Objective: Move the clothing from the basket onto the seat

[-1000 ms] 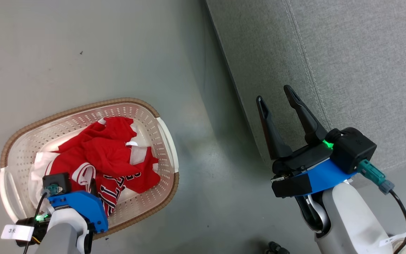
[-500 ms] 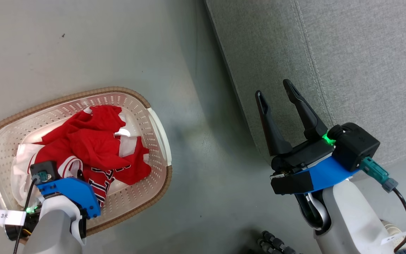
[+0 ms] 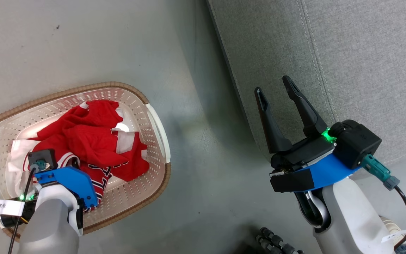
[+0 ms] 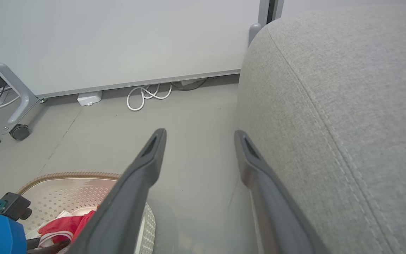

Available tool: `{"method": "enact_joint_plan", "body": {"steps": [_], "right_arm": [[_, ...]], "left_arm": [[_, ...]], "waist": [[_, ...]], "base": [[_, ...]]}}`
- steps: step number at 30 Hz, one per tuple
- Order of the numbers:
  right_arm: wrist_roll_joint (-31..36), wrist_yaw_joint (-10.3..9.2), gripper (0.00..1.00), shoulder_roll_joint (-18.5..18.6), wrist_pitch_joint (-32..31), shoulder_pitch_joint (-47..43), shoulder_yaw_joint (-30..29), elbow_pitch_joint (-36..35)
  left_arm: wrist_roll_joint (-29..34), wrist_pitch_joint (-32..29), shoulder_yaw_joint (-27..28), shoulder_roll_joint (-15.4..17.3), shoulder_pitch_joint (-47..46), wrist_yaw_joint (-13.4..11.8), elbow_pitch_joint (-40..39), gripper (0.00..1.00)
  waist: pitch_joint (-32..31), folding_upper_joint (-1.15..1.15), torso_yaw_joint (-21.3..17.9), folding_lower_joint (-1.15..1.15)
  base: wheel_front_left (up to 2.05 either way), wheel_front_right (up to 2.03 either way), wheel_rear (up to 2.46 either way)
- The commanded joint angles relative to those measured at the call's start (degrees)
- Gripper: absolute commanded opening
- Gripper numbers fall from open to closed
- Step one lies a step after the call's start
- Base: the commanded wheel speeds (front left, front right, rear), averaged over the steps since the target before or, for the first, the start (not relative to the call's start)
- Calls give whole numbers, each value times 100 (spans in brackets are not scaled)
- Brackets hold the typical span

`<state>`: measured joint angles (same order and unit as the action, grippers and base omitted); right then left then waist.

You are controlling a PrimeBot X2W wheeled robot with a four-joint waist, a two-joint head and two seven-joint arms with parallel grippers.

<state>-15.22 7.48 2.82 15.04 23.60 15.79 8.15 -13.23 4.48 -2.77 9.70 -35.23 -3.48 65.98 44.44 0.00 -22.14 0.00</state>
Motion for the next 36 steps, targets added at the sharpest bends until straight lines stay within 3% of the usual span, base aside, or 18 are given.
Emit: {"method": "enact_joint_plan", "body": {"steps": [1,2,23,36], "right_arm": [[-17,3,100,12,20,89,0,2],[-19,3,100,12,21,93,-6,7],[146,3,100,12,20,67,-71,91],[483,3,100,13,21,-103,-301,299]], "left_arm": [[22,37,-17,39,-112,-5,8,10],[25,55,-39,35,-122,-9,30,0],[-70,207,-279,-183,-309,125,433,0],[-41,419,-568,-392,-234,328,538,0]], "waist": [[-2,0,4,0],[-4,0,10,0],[-261,0,279,0],[-1135,0,793,0]], "base": [[0,0,0],[0,0,0],[0,0,0],[0,0,0]]}}
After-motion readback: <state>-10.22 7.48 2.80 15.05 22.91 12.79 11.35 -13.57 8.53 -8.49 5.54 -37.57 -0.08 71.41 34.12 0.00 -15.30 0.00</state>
